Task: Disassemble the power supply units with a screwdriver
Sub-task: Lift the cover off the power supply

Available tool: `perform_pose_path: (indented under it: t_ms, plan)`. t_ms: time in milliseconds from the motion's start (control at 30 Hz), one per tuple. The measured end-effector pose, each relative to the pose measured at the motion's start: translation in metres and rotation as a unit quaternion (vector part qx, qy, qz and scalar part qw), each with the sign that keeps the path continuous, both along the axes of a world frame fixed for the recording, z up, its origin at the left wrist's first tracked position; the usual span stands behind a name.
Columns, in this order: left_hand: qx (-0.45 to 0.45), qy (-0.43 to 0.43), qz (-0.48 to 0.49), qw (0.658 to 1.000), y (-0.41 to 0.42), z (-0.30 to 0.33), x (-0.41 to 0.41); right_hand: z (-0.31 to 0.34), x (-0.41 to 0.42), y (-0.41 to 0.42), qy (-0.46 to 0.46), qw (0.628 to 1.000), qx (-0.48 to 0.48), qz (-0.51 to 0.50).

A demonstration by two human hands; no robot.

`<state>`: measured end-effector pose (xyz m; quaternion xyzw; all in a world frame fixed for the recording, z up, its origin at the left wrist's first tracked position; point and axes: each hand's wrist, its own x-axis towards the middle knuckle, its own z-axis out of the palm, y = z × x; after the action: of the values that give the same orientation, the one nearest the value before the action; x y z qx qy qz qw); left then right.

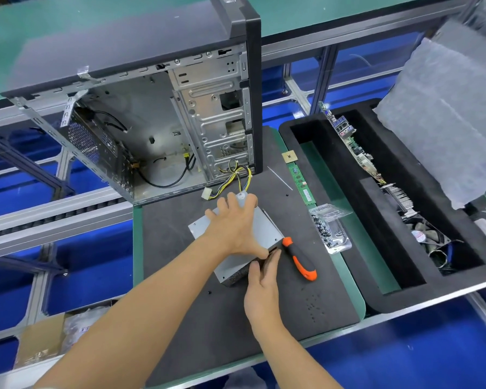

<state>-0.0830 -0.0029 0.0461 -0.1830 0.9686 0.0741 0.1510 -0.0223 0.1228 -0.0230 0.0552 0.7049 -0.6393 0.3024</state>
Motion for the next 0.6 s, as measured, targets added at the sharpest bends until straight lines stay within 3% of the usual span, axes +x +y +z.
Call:
perform_pose_path:
  t_ms: [600]
  plan:
    - [-0.006, -0.013, 0.000, 1.000, 0.002, 0.000, -0.002, -0.002, -0.013, 0.007, -0.016, 0.999, 0.046, 0.015]
